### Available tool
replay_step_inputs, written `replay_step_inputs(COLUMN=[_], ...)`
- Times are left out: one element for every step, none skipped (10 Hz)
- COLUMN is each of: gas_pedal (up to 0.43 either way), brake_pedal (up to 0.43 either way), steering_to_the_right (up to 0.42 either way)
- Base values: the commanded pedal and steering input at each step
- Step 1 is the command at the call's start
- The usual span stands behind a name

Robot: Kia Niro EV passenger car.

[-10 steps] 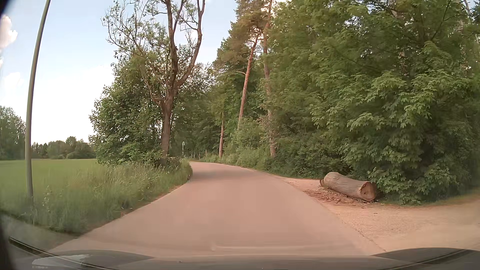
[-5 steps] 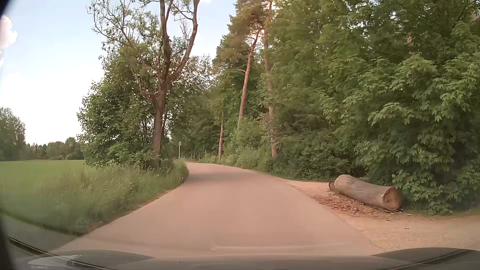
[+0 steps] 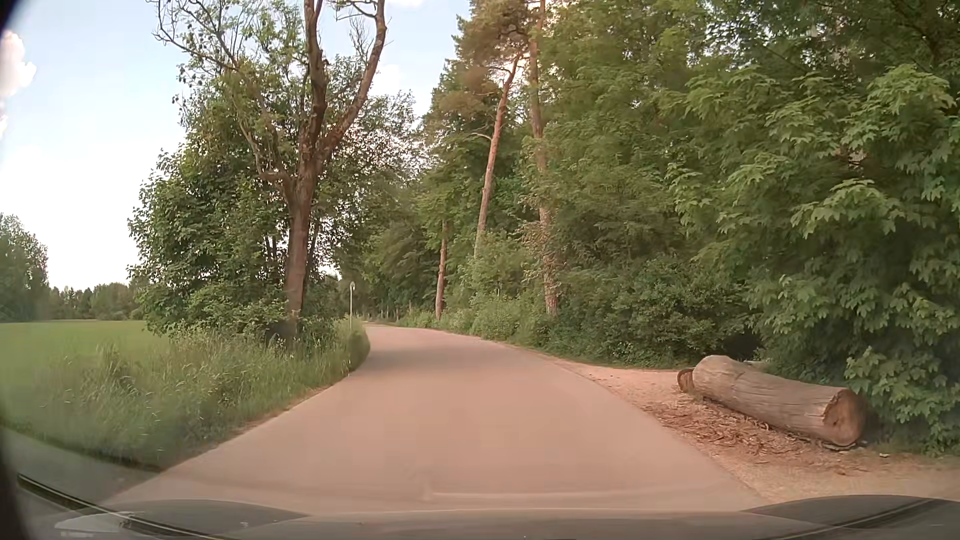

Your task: Follow the waypoints while adhering to traffic rules and regulations

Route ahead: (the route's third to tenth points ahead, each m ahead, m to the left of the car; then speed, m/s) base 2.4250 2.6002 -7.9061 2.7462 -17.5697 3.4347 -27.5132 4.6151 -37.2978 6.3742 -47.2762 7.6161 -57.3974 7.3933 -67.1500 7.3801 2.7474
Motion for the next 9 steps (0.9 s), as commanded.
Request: replay_step_inputs(gas_pedal=[0.000, 0.000, 0.000, 0.000, 0.000, 0.000, 0.000, 0.000, 0.000], brake_pedal=[0.207, 0.207, 0.207, 0.207, 0.207, 0.207, 0.201, 0.207, 0.201], steering_to_the_right=[0.008, 0.011, 0.012, 0.012, 0.012, 0.012, 0.012, 0.015, 0.017])
